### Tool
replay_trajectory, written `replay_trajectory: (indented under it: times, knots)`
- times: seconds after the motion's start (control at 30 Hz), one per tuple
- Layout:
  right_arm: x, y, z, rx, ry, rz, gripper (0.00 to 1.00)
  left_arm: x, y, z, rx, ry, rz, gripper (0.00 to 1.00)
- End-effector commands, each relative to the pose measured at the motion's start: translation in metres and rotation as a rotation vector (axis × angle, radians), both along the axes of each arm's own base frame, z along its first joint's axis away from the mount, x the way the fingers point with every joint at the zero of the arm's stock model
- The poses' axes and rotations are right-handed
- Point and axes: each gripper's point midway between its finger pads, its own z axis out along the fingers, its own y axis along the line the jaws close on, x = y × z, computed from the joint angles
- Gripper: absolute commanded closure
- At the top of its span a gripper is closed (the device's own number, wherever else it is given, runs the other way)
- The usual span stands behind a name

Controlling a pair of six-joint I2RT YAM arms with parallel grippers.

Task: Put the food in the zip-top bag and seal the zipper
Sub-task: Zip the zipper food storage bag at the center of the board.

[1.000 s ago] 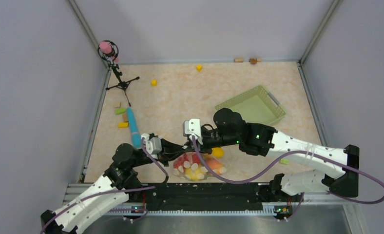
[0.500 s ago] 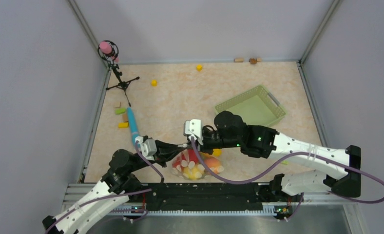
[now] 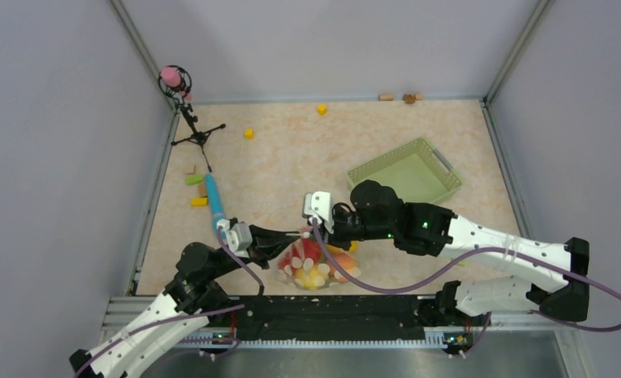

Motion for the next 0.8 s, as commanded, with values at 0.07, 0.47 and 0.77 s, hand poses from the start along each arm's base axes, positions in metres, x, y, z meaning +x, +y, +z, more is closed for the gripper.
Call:
replay_trajectory:
  times: [0.07,0.47,0.77]
  knots:
    - [0.018,-0.008,0.013,0.021,0.023,-0.164,0.99,0.038,0.020,0.016,-0.119,0.066,0.230,1.00]
    - [0.022,-0.015,-0.009,-0.008,0.127,-0.283,1.00,0.052,0.031,0.014,-0.154,0.097,0.329,1.00]
    - [0.028,-0.024,-0.024,-0.018,0.180,-0.391,1.00,0.073,0.051,0.013,-0.221,0.166,0.483,1.00]
